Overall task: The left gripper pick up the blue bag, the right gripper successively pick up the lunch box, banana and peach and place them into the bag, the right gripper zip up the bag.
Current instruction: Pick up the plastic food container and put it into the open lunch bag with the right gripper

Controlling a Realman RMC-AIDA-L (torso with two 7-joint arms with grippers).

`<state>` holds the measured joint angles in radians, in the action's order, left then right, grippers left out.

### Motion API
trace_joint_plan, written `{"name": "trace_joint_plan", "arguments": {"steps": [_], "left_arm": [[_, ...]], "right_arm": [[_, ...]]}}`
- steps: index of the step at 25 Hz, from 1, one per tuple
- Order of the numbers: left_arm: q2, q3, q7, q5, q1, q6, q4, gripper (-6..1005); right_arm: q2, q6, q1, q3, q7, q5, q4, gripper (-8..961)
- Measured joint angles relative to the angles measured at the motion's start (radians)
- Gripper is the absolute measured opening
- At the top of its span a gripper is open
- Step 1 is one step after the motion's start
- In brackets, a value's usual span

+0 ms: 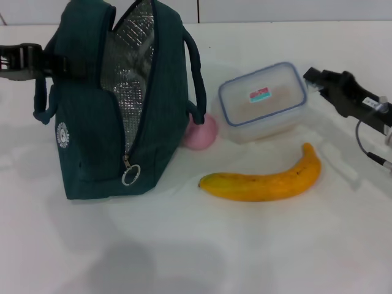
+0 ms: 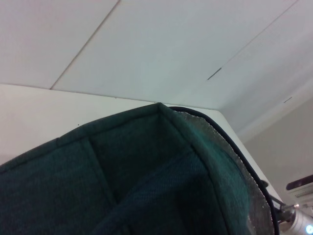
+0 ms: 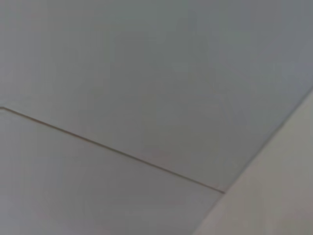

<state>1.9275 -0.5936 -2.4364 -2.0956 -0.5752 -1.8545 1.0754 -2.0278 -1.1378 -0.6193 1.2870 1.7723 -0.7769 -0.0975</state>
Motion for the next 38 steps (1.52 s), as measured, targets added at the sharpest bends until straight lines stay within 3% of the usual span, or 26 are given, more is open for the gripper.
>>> {"name": "trace_joint_plan", "arguments": {"steps": [7, 18, 24, 30, 34, 38], "left_arm": [[-0.002, 0.0, 0.003, 0.0, 0.006, -0.001, -0.004, 38], [-0.004, -0.014, -0.001, -0.003, 0.009, -0.004, -0.005, 39], [-0.002, -0.035, -0.003, -0.002, 0.004, -0.005, -0.005, 39], [0.003, -0.037, -0.003, 0.0, -0.002, -0.005, -0.005, 40], [0.007, -0.038, -0.003, 0.003, -0.008, -0.005, -0.006, 40], [0.015, -0.046, -0.001, 0.005, -0.014, -0.004, -0.009, 40]], "right_arm": [[0.0, -0.143, 0.064, 0.0, -0.028, 0.129, -0.02, 94], [0.0, -0.377, 0.096, -0.001, -0.011, 0.296, -0.021, 94], [0.0, -0.47, 0.026, 0.008, 0.041, 0.335, -0.062, 95], [0.0, -0.482, -0.117, 0.047, 0.07, 0.339, -0.072, 95], [0.0, -0.471, -0.197, 0.114, 0.083, 0.366, -0.073, 95], [0.0, -0.428, -0.229, 0.252, 0.087, 0.457, -0.102, 95]]}}
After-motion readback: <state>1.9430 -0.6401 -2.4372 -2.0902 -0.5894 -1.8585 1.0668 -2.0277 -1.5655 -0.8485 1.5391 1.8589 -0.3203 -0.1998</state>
